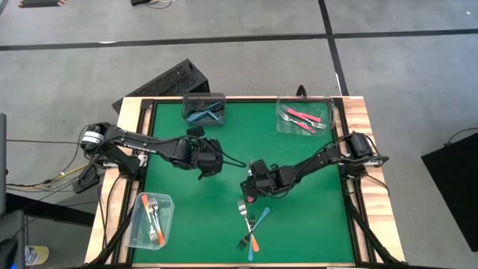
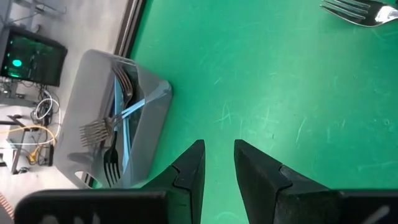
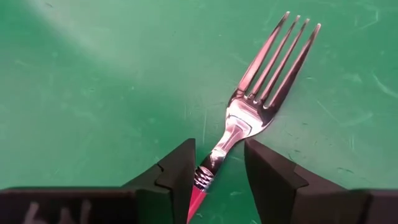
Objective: Sort silverware by color (type)
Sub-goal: Put the pink fork into the transparent bin
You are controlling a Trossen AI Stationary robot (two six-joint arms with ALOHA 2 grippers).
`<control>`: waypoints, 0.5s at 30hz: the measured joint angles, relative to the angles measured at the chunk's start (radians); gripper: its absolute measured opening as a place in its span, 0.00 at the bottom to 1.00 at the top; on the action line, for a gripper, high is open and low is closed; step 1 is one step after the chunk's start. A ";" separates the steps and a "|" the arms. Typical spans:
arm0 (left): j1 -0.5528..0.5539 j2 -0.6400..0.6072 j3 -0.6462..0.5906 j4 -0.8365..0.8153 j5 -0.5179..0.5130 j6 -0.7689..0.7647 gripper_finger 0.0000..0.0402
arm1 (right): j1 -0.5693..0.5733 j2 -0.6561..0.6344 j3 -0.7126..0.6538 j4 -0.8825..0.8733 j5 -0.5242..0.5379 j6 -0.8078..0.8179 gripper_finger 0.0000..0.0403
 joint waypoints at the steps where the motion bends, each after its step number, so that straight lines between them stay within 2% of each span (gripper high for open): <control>1: 0.000 0.000 0.000 0.000 0.000 0.000 0.18 | 0.000 -0.001 0.000 -0.001 -0.011 -0.003 0.41; 4: 0.000 0.000 0.000 -0.001 0.000 0.000 0.18 | 0.001 -0.002 0.001 -0.016 -0.035 -0.044 0.41; 8: 0.000 0.000 0.000 -0.026 0.000 0.000 0.18 | 0.007 -0.007 0.005 -0.122 -0.042 -0.052 0.39; 15: -0.020 0.000 0.000 -0.049 0.037 -0.027 0.18 | 0.005 -0.015 0.006 -0.279 -0.052 -0.024 0.24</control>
